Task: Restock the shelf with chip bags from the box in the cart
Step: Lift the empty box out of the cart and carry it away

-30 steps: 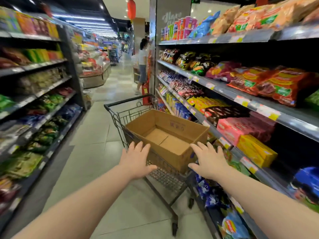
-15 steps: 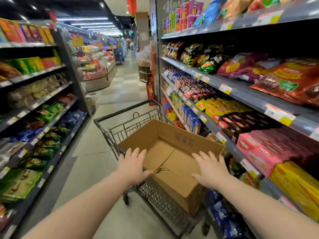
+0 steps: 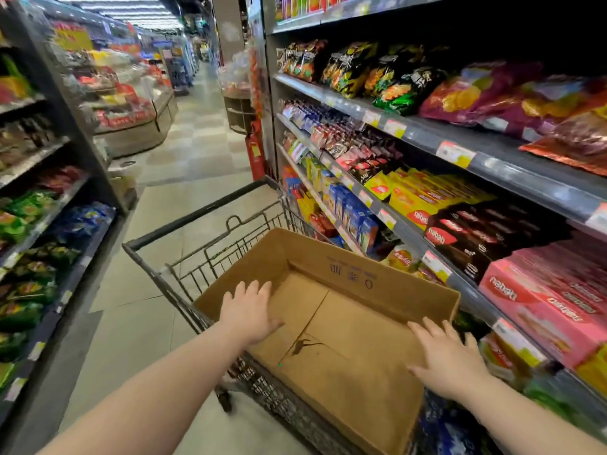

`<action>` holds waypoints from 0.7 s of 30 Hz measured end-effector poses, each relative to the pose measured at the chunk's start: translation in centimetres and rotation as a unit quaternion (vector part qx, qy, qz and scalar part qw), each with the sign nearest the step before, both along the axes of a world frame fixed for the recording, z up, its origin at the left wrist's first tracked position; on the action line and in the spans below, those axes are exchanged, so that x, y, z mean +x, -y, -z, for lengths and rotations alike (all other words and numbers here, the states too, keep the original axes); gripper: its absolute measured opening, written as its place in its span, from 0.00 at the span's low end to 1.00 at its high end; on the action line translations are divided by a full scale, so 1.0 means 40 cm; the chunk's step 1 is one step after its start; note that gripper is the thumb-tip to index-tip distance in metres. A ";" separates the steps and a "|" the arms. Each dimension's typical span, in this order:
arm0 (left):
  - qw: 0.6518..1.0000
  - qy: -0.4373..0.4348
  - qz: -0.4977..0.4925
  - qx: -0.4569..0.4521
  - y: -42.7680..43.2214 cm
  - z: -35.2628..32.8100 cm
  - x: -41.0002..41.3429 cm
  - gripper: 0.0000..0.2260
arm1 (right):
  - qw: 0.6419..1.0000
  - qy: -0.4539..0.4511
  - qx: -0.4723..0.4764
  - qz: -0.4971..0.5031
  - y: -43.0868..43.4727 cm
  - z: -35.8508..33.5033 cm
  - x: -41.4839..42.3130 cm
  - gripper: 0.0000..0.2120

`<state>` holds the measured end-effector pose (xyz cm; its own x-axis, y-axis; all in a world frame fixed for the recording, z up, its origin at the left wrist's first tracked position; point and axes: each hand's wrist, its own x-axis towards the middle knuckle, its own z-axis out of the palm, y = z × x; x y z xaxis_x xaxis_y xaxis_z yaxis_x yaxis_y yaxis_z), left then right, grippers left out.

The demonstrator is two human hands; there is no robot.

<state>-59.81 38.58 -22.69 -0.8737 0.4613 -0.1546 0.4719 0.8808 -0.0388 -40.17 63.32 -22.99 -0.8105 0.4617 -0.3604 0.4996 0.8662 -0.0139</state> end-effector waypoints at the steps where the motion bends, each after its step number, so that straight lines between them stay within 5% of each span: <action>1: 1.000 0.003 0.004 0.002 -0.004 0.017 -0.050 0.40 | 1.000 0.012 -0.005 0.018 -0.005 0.012 -0.024 0.37; 15: 0.994 0.102 -0.010 -0.046 -0.055 0.193 -0.631 0.42 | 0.953 0.073 -0.104 0.274 -0.019 0.181 -0.224 0.39; 21: 0.983 0.171 -0.056 0.020 -0.081 0.253 -0.724 0.42 | 0.938 0.036 -0.033 0.344 -0.029 0.203 -0.249 0.36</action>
<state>-88.77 41.83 -32.82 -0.8191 0.3772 -0.4322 0.3512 0.9255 0.1421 -50.13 64.47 -31.12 -0.3009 0.8413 -0.4490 0.9418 0.3363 -0.0010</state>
